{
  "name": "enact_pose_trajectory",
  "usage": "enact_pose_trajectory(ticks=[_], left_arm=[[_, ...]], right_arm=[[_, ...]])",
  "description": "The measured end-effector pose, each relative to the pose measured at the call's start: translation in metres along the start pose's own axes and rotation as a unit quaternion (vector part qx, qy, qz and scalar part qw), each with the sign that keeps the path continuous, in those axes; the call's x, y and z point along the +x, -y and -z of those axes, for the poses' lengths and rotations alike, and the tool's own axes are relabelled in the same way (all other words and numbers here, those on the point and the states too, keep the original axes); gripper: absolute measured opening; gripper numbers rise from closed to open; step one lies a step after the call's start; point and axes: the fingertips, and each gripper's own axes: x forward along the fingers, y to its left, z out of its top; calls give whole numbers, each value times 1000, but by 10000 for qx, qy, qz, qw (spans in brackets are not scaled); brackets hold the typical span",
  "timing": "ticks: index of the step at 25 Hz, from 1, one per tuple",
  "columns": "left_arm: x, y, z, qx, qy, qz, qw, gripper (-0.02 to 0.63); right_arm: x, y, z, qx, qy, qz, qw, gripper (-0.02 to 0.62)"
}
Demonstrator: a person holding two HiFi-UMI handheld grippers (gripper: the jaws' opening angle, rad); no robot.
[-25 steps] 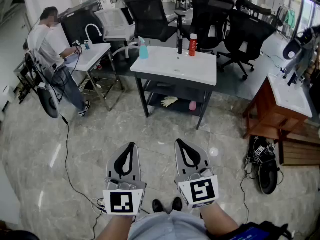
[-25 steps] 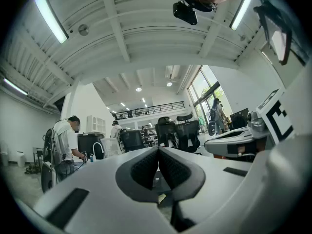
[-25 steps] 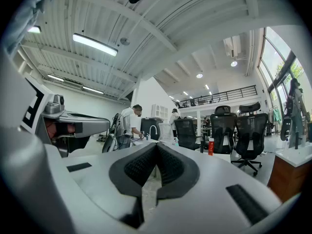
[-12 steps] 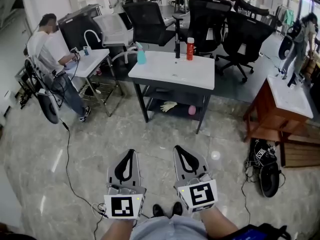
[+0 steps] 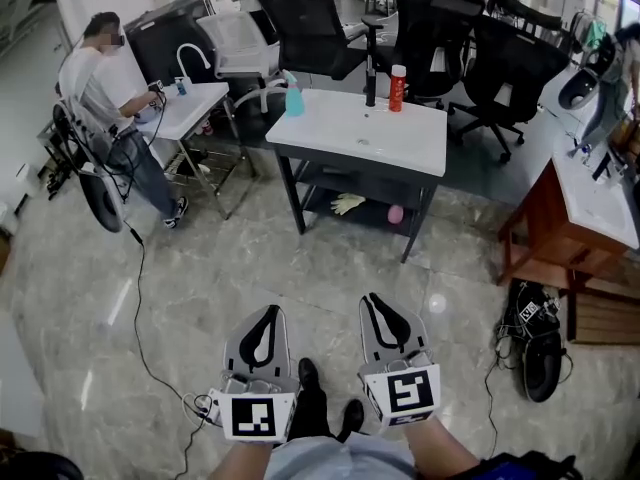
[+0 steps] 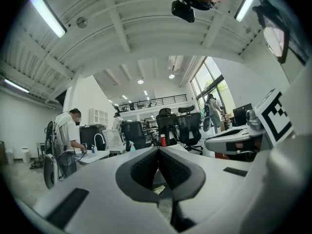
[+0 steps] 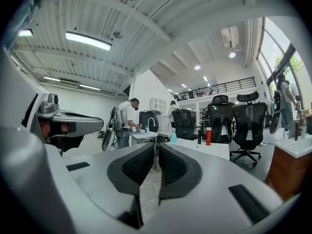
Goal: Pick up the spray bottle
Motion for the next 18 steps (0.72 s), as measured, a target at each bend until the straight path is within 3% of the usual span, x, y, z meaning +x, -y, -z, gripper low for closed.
enact_pose_trajectory(ticks=[13, 18], left_arm=[[105, -104, 31, -98, -56, -234, 9997, 16], [156, -145, 17, 30, 140, -164, 9998, 15]], right_arm=[[142, 3, -8, 0, 44, -78, 10000, 44], [203, 10, -31, -70, 180, -49, 9998, 40]])
